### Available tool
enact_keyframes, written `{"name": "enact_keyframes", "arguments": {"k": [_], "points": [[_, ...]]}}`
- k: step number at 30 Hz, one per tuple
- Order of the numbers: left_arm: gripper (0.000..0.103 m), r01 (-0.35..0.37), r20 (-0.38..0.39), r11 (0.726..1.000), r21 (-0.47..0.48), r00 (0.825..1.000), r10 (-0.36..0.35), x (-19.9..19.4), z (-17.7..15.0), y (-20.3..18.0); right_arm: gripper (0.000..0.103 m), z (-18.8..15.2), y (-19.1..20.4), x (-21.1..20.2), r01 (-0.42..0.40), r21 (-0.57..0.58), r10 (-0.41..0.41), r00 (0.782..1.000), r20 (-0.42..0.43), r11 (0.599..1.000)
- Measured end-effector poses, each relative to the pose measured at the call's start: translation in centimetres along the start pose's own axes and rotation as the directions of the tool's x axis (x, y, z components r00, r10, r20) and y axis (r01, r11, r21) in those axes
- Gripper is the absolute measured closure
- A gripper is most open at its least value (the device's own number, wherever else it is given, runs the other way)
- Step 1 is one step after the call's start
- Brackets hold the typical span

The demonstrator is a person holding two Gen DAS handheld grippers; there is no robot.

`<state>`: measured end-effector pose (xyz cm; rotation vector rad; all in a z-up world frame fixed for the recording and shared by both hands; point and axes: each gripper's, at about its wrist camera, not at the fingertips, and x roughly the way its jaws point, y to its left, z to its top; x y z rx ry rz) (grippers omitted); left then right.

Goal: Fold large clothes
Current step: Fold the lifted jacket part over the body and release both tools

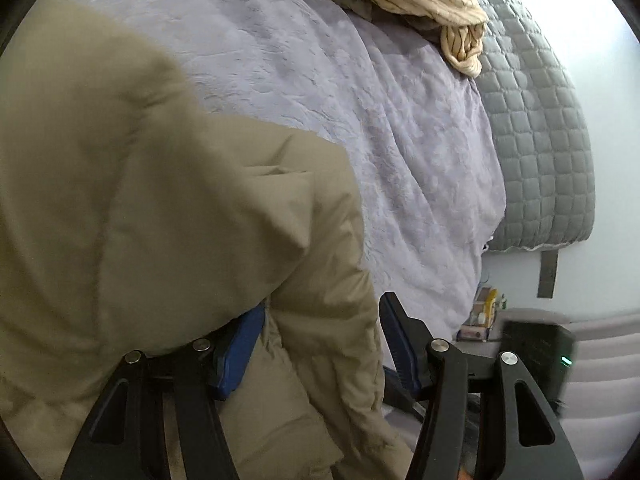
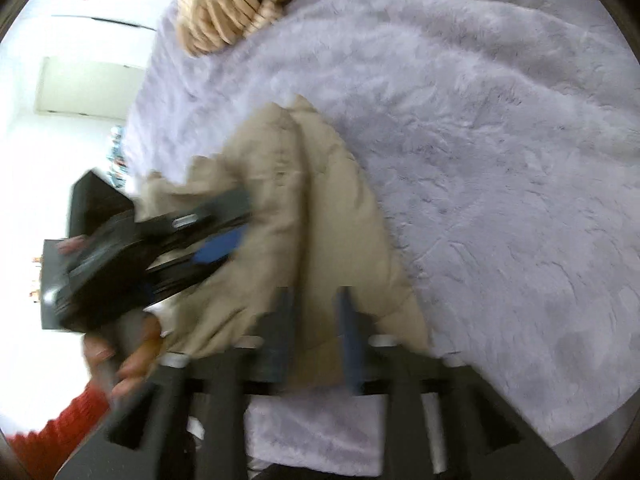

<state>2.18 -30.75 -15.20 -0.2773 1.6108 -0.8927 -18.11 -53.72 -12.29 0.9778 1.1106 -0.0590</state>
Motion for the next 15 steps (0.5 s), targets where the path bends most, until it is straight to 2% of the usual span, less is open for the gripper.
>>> {"name": "enact_keyframes", "arguments": {"k": [1, 3, 6, 8, 12, 13, 14, 15], "points": [[0.043, -0.009, -0.004, 1.0, 0.013, 1.0, 0.009, 0.4, 0.2, -0.2, 0.033, -0.3, 0.3, -1.2, -0.036, -0.007, 0.036, 0.999, 0.014, 0.999], [0.043, -0.019, -0.01, 0.999, 0.03, 1.0, 0.02, 0.7, 0.4, -0.4, 0.031, -1.2, 1.4, -2.7, -0.112, -0.026, 0.113, 0.994, 0.014, 0.993], [0.043, -0.034, -0.012, 0.998, 0.054, 0.999, 0.035, 0.7, 0.3, -0.7, 0.031, -2.5, 3.2, -2.8, -0.202, -0.046, 0.201, 0.979, -0.034, 0.978], [0.043, -0.044, -0.001, 0.997, 0.057, 0.999, 0.044, 0.1, 0.3, -0.9, 0.031, -3.4, 4.2, -2.1, -0.215, -0.075, 0.209, 0.975, -0.076, 0.974], [0.043, -0.023, 0.058, 0.997, 0.069, 0.998, 0.019, -2.8, 0.3, -1.9, 0.031, -4.1, 5.8, 0.5, -0.152, -0.129, 0.134, 0.982, -0.133, 0.98], [0.043, -0.014, 0.079, 0.997, 0.08, 0.997, 0.008, -3.9, 0.2, -2.1, 0.04, -4.2, 5.9, 1.0, -0.126, -0.134, 0.108, 0.985, -0.136, 0.983], [0.043, -0.02, 0.112, 0.995, 0.097, 0.994, 0.009, -5.4, 0.0, -2.4, 0.062, -4.1, 6.1, 1.4, -0.095, -0.143, 0.076, 0.988, -0.137, 0.985], [0.043, -0.033, 0.141, 0.994, 0.108, 0.99, 0.017, -6.5, -0.2, -2.5, 0.072, -4.0, 6.2, 1.8, -0.038, -0.157, 0.018, 0.991, -0.129, 0.987]]}}
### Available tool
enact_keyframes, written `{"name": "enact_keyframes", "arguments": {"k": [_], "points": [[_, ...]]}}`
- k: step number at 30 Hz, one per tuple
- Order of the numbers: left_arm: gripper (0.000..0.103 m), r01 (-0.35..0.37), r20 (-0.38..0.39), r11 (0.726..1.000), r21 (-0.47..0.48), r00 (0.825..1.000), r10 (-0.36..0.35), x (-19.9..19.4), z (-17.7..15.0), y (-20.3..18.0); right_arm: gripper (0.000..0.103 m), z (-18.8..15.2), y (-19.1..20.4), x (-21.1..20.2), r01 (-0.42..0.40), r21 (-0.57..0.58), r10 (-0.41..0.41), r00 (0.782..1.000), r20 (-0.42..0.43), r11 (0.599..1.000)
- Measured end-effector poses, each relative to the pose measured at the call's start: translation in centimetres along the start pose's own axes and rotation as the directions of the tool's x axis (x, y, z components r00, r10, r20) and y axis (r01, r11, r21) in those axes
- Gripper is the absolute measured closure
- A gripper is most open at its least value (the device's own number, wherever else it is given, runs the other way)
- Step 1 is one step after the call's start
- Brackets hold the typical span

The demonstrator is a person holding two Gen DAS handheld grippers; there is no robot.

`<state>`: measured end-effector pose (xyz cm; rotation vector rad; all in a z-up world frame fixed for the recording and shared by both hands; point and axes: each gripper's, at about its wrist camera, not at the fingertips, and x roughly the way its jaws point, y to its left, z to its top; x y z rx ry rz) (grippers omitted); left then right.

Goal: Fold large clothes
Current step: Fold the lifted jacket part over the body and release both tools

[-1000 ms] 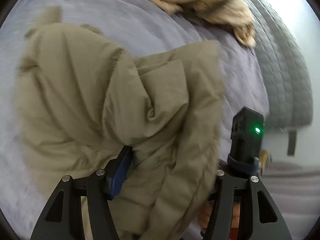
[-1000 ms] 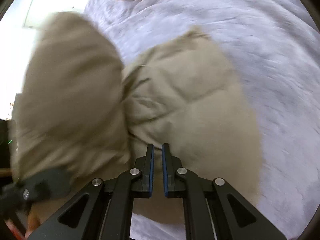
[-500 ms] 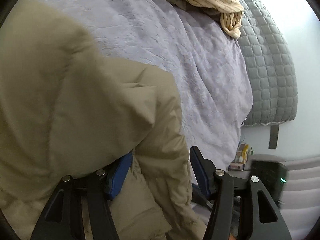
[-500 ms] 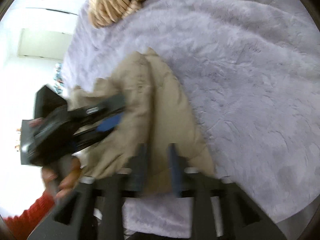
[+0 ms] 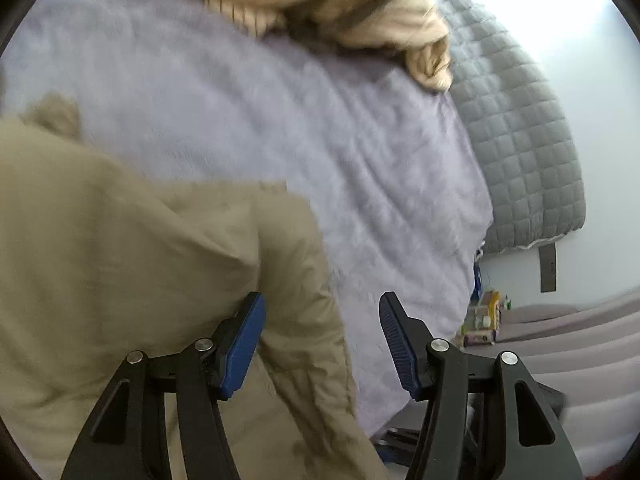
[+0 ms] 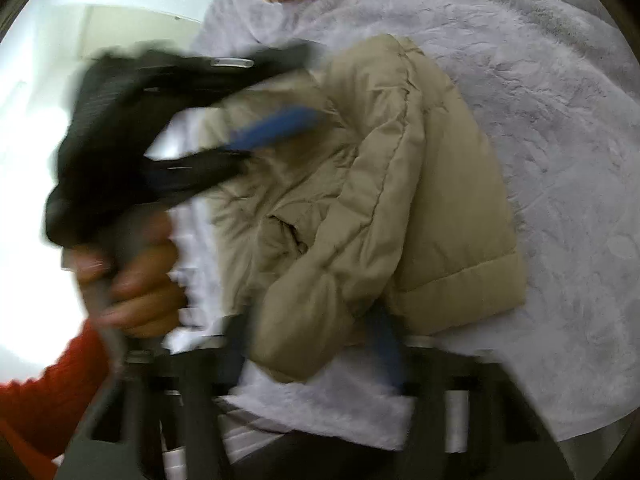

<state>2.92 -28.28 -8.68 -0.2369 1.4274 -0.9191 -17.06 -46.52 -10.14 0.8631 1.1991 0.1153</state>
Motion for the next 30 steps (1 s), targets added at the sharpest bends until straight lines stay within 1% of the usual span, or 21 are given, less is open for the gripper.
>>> {"name": "enact_keyframes", "arguments": {"k": [1, 2, 3, 5, 6, 7, 8, 11, 12, 13, 14, 15, 16, 18, 19, 20, 22, 24, 26, 28, 30], "points": [[0.043, -0.026, 0.045, 1.0, 0.013, 0.999, 0.026, -1.6, -0.1, 0.0, 0.079, 0.2, -0.1, 0.2, 0.053, -0.005, -0.053, 0.999, 0.004, 0.999], [0.043, -0.051, 0.08, 0.999, 0.015, 0.996, 0.049, -2.8, -0.1, 0.2, 0.082, 0.3, -0.2, 0.3, 0.116, -0.014, -0.115, 0.993, 0.013, 0.993], [0.043, -0.084, 0.126, 0.996, 0.007, 0.989, 0.083, -4.4, -0.3, 0.8, 0.083, 0.4, -0.5, 0.3, 0.15, -0.016, -0.149, 0.989, 0.017, 0.989], [0.043, -0.172, 0.205, 0.984, -0.041, 0.963, 0.177, -7.3, -0.8, 2.9, 0.084, 0.5, -1.2, 0.3, 0.186, -0.001, -0.186, 0.983, 0.014, 0.983], [0.043, -0.206, 0.225, 0.976, -0.074, 0.95, 0.217, -8.2, -1.0, 4.0, 0.084, 0.4, -1.4, 0.3, 0.2, 0.003, -0.2, 0.98, 0.013, 0.98], [0.043, -0.239, 0.241, 0.964, -0.118, 0.935, 0.261, -9.2, -1.3, 5.6, 0.084, 0.4, -1.7, 0.4, 0.217, 0.008, -0.218, 0.976, 0.009, 0.976], [0.043, -0.259, 0.245, 0.953, -0.155, 0.925, 0.291, -9.8, -1.6, 7.0, 0.084, 0.3, -1.9, 0.4, 0.224, 0.012, -0.224, 0.975, 0.005, 0.974], [0.043, -0.326, 0.215, 0.904, -0.275, 0.896, 0.389, -10.6, -3.0, 12.6, 0.084, 0.7, -2.4, 0.6, 0.241, 0.014, -0.241, 0.97, -0.004, 0.97], [0.043, -0.326, 0.201, 0.898, -0.296, 0.898, 0.392, -10.4, -3.4, 13.9, 0.084, 0.7, -2.4, 0.6, 0.247, 0.007, -0.247, 0.969, -0.004, 0.969], [0.042, -0.289, 0.191, 0.899, -0.329, 0.912, 0.363, -10.1, -3.8, 15.3, 0.084, 0.8, -2.4, 0.7, 0.257, -0.004, -0.257, 0.966, -0.002, 0.966], [0.042, -0.257, 0.192, 0.899, -0.354, 0.921, 0.339, -9.6, -4.0, 16.0, 0.084, 0.8, -2.4, 0.8, 0.267, -0.015, -0.267, 0.964, -0.001, 0.963], [0.042, -0.238, 0.194, 0.896, -0.374, 0.925, 0.327, -9.1, -4.1, 16.3, 0.084, 0.7, -2.6, 1.1, 0.276, -0.022, -0.276, 0.961, -0.001, 0.961], [0.042, -0.242, 0.196, 0.897, -0.37, 0.923, 0.33, -8.6, -3.9, 16.2, 0.084, 0.8, -2.7, 1.2, 0.298, -0.032, -0.298, 0.955, 0.002, 0.954], [0.041, -0.282, 0.194, 0.902, -0.326, 0.914, 0.356, -7.0, -3.3, 14.7, 0.084, 0.9, -2.6, 1.4, 0.336, -0.043, -0.336, 0.942, 0.01, 0.941], [0.035, -0.293, 0.191, 0.906, -0.304, 0.913, 0.359, -6.2, -2.9, 13.9, 0.084, 1.0, -2.9, 1.6, 0.355, -0.047, -0.355, 0.935, 0.012, 0.934], [0.035, -0.307, 0.188, 0.909, -0.283, 0.911, 0.367, -5.2, -2.6, 13.0, 0.084, 1.1, -3.8, 1.8, 0.372, -0.039, -0.372, 0.928, 0.006, 0.928], [0.035, -0.33, 0.18, 0.912, -0.243, 0.909, 0.377, -3.6, -1.8, 11.5, 0.084, 1.4, -5.5, 1.8, 0.362, 0.006, -0.362, 0.932, -0.026, 0.932], [0.031, -0.372, 0.179, 0.905, -0.207, 0.895, 0.409, -2.7, -1.6, 10.1, 0.081, 1.7, -6.7, 0.7, 0.325, 0.066, -0.323, 0.946, -0.032, 0.943], [0.029, -0.403, 0.18, 0.894, -0.197, 0.881, 0.437, -2.2, -1.4, 9.4, 0.074, 2.0, -6.8, -1.8, 0.322, 0.099, -0.325, 0.945, 0.023, 0.942], [0.029, -0.403, 0.18, 0.891, -0.206, 0.88, 0.44, -2.2, -1.3, 9.5, 0.073, 2.3, -6.3, -4.8, 0.318, 0.101, -0.328, 0.939, 0.105, 0.943], [0.029, -0.396, 0.18, 0.894, -0.212, 0.883, 0.434, -2.4, -1.3, 9.8, 0.062, 3.0, -5.6, -7.0, 0.257, 0.101, -0.271, 0.948, 0.166, 0.961]]}}
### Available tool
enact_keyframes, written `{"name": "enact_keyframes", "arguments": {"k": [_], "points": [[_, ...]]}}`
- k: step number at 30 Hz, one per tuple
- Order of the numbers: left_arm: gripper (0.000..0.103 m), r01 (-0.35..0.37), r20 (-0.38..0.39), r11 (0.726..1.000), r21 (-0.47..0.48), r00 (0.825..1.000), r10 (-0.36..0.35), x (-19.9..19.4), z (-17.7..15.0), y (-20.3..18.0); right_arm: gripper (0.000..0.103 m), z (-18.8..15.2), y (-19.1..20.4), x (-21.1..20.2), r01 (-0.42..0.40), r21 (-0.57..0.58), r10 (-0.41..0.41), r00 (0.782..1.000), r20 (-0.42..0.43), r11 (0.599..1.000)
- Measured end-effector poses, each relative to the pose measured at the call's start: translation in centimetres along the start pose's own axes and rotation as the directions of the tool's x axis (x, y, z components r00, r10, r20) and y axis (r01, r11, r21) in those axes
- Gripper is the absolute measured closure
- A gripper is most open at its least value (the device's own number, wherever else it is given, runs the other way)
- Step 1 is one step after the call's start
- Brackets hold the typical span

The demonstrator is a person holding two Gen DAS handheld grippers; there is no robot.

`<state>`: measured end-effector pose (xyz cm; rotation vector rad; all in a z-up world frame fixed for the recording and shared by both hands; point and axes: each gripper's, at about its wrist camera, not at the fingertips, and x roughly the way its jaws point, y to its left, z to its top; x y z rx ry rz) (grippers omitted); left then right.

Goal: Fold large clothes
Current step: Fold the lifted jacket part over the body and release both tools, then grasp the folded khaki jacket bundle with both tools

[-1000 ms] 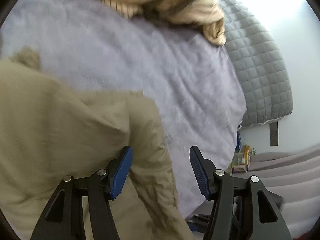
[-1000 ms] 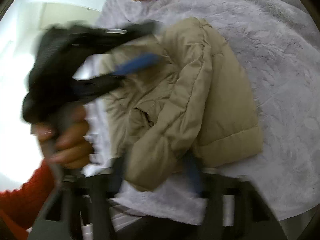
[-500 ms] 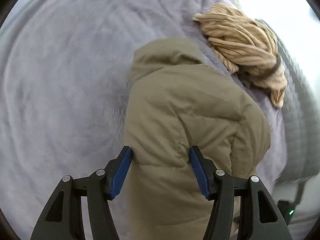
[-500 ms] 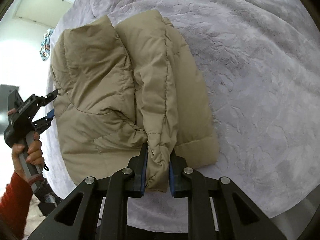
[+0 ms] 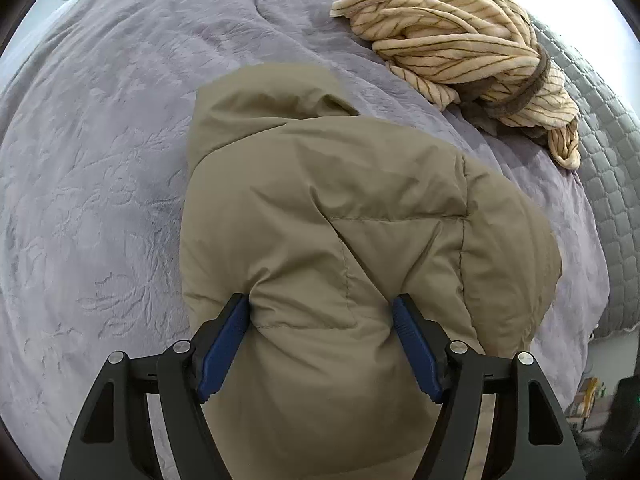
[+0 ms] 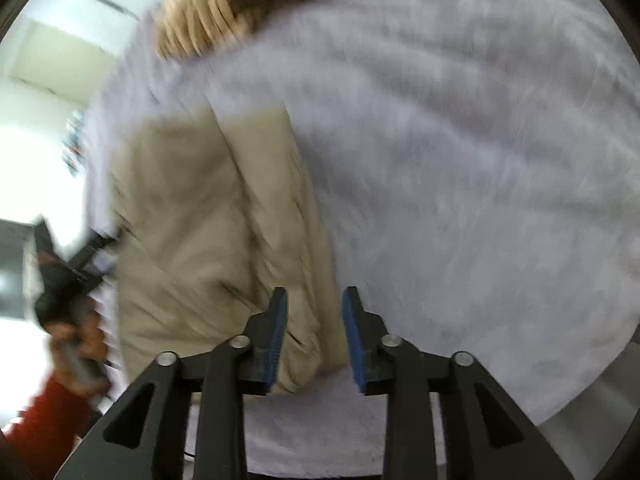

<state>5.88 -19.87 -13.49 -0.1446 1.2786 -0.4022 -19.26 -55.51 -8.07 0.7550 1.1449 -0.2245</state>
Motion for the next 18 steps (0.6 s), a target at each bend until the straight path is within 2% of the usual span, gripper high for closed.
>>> {"name": "enact_keyframes", "arguments": {"k": [1, 2, 6, 7, 10, 12, 13, 14, 18], "points": [[0.029, 0.001, 0.0, 1.0, 0.0, 1.0, -0.001, 0.0, 0.0, 0.1, 0.05, 0.9, 0.3, -0.7, -0.045, 0.002, 0.045, 0.999, 0.017, 0.999], [0.029, 0.001, 0.001, 1.0, 0.0, 1.0, -0.001, 0.0, -0.1, 0.1, 0.044, 1.7, 0.8, -0.8, -0.095, -0.004, 0.095, 0.995, 0.016, 0.995], [0.029, -0.002, -0.001, 1.0, -0.005, 1.0, 0.002, -0.1, -0.2, 0.2, 0.044, 4.8, 2.0, 2.3, -0.25, -0.012, 0.25, 0.967, -0.051, 0.968], [0.029, -0.003, 0.0, 1.0, -0.006, 1.0, 0.003, -0.1, -0.2, 0.2, 0.044, 5.7, 2.5, 4.1, -0.281, -0.004, 0.28, 0.956, -0.084, 0.96], [0.029, -0.008, -0.001, 1.0, -0.012, 1.0, 0.008, -0.2, -0.3, 0.3, 0.045, 7.1, 3.8, 7.4, -0.276, 0.027, 0.277, 0.954, -0.111, 0.961], [0.029, -0.024, 0.001, 1.0, -0.008, 1.0, 0.024, -0.3, -0.3, 0.0, 0.067, 7.8, 4.2, 8.4, -0.232, 0.02, 0.232, 0.967, -0.108, 0.973], [0.029, -0.038, 0.003, 0.999, -0.002, 0.999, 0.038, -0.2, -0.4, -0.2, 0.084, 8.0, 4.3, 9.0, -0.167, 0.003, 0.166, 0.979, -0.115, 0.986], [0.029, -0.059, 0.007, 0.998, 0.009, 0.998, 0.059, -0.1, -0.5, -0.7, 0.09, 8.1, 4.3, 9.6, -0.117, -0.01, 0.115, 0.986, -0.119, 0.993], [0.029, -0.12, 0.021, 0.991, 0.053, 0.993, 0.119, 0.2, -0.7, -2.4, 0.098, 7.6, 3.2, 12.0, -0.014, -0.048, 0.007, 0.989, -0.145, 0.999]]}}
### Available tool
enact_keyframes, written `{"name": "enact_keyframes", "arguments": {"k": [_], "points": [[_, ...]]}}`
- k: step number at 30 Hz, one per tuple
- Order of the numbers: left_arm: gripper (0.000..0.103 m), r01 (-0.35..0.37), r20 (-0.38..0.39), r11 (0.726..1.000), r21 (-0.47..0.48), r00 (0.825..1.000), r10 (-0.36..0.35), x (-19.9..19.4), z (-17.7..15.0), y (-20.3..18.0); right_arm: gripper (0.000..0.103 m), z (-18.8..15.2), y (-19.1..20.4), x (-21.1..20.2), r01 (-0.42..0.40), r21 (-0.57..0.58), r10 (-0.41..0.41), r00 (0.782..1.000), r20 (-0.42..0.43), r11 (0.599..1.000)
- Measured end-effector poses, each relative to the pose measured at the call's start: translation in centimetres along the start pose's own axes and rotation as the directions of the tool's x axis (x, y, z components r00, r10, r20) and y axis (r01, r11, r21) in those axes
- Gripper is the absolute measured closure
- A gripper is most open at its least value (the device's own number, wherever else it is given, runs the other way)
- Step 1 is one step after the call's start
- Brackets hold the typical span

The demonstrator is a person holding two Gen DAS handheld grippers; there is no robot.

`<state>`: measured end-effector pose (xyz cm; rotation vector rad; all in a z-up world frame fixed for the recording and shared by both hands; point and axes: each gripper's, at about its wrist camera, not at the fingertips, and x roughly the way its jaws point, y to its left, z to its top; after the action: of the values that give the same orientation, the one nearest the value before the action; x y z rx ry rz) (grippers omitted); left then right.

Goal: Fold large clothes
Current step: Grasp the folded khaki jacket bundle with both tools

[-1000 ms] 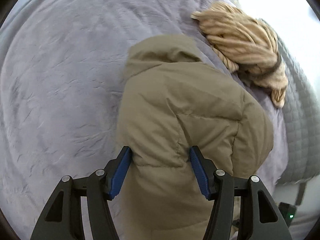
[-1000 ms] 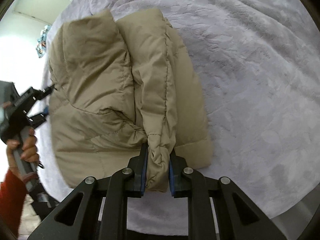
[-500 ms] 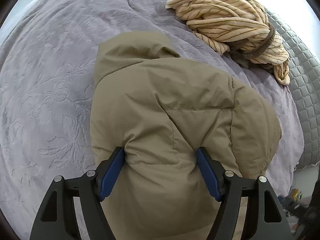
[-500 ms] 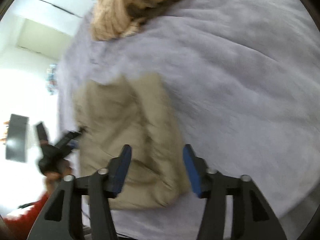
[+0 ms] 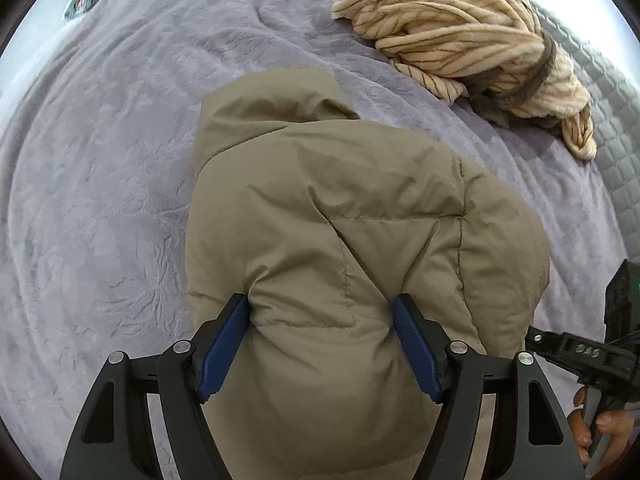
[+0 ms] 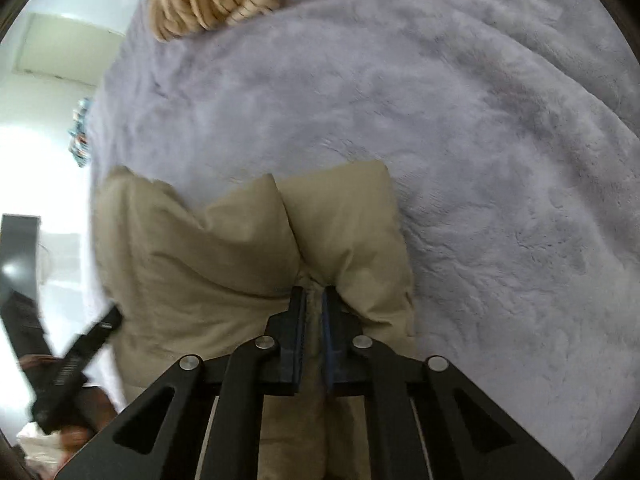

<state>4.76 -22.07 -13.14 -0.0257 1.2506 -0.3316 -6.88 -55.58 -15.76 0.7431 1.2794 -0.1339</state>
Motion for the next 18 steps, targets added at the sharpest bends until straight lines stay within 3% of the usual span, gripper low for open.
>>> {"name": "enact_keyframes", "arguments": {"k": [1, 4, 7, 8, 12, 13, 14, 16, 18], "points": [[0.029, -0.015, 0.003, 1.0, 0.017, 1.0, 0.015, 0.0, 0.0, -0.5, 0.102, 0.0, -0.1, 0.4, 0.031, -0.014, -0.031, 1.0, -0.006, 0.999], [0.029, -0.031, -0.002, 0.999, 0.034, 1.0, 0.031, 0.2, 0.0, -0.9, 0.103, -0.5, -0.5, 1.5, 0.052, -0.002, -0.052, 0.998, -0.035, 0.999], [0.029, -0.033, -0.012, 0.999, 0.025, 0.999, 0.033, 0.2, 0.0, -0.5, 0.103, -0.7, 0.2, 0.1, 0.075, -0.034, -0.076, 0.997, -0.014, 0.997], [0.028, -0.03, -0.014, 0.999, 0.022, 0.999, 0.031, 0.1, 0.0, -0.3, 0.098, -1.1, 0.5, -0.6, 0.081, -0.052, -0.081, 0.997, -0.014, 0.995], [0.028, -0.026, -0.019, 1.0, 0.01, 0.999, 0.026, 0.0, -0.1, 0.1, 0.096, -2.1, 1.0, -2.0, 0.108, -0.091, -0.109, 0.994, -0.012, 0.99], [0.027, -0.026, -0.02, 1.0, 0.007, 0.999, 0.026, 0.0, -0.1, 0.2, 0.088, -2.5, 0.9, -2.6, 0.111, -0.087, -0.113, 0.994, -0.01, 0.99], [0.026, -0.03, -0.021, 1.0, 0.004, 0.999, 0.03, 0.0, -0.1, 0.2, 0.072, -2.9, 0.7, -3.2, 0.11, -0.08, -0.111, 0.994, -0.008, 0.991], [0.026, -0.029, -0.024, 1.0, -0.005, 0.999, 0.029, 0.0, -0.1, 0.4, 0.056, -3.3, 0.4, -4.1, 0.101, -0.067, -0.101, 0.995, 0.007, 0.993], [0.026, -0.03, -0.026, 0.999, -0.014, 0.999, 0.03, -0.1, -0.1, 0.5, 0.055, -3.9, 0.2, -5.0, 0.09, -0.056, -0.089, 0.996, 0.015, 0.994]]}}
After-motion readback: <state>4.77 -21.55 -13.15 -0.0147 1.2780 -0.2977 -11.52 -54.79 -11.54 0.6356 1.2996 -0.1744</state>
